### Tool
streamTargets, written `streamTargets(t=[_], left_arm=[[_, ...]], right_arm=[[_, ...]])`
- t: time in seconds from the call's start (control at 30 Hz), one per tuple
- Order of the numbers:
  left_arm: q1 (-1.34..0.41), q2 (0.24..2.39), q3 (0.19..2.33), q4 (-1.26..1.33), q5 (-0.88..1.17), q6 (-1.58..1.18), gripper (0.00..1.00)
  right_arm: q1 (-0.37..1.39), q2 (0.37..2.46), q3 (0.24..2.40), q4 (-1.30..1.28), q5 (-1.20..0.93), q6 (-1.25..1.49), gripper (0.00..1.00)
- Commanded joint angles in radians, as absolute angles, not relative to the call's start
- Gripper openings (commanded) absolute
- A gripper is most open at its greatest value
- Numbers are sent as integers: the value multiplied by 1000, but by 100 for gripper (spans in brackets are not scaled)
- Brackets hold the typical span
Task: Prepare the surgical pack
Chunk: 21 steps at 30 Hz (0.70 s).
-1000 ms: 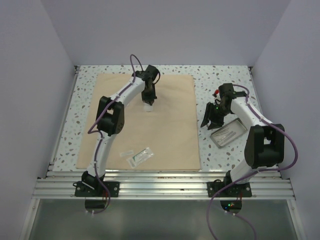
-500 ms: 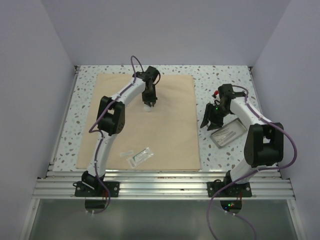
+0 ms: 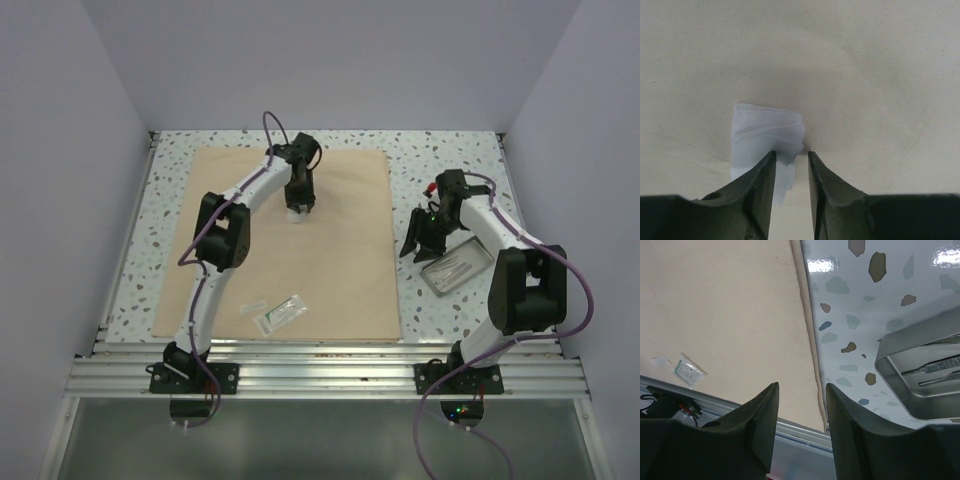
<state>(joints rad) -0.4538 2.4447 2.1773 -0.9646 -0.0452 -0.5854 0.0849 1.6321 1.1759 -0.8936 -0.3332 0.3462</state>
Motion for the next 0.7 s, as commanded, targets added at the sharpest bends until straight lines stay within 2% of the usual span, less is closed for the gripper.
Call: streamTargets(t=[0.0, 0.03, 0.07, 0.13, 0.23, 0.43, 0.67], left_arm=[[-465, 2367, 2151, -907, -75, -558, 39], [-465, 2346, 2113, -890, -84, -555, 42], [-465, 2303, 2094, -876, -90, -551, 51], [-465, 2249, 2050, -844, -109, -531, 62], [-451, 2197, 1997, -809, -104, -505, 66], [-416, 2137, 1924, -704, -5, -468, 67], [-315, 2089, 1751, -625, 129, -498, 54]], right_arm=[[89, 1640, 1173, -877, -359, 331, 47], [90, 1641, 1175, -876, -360, 331, 47], [91, 1640, 1177, -877, -360, 330, 47], [92, 1643, 1183, -884, -359, 328, 47], [95, 1643, 1192, -893, -353, 325, 46], [98, 1640, 1203, -911, -344, 327, 47], [103, 1631, 1210, -933, -333, 330, 47]])
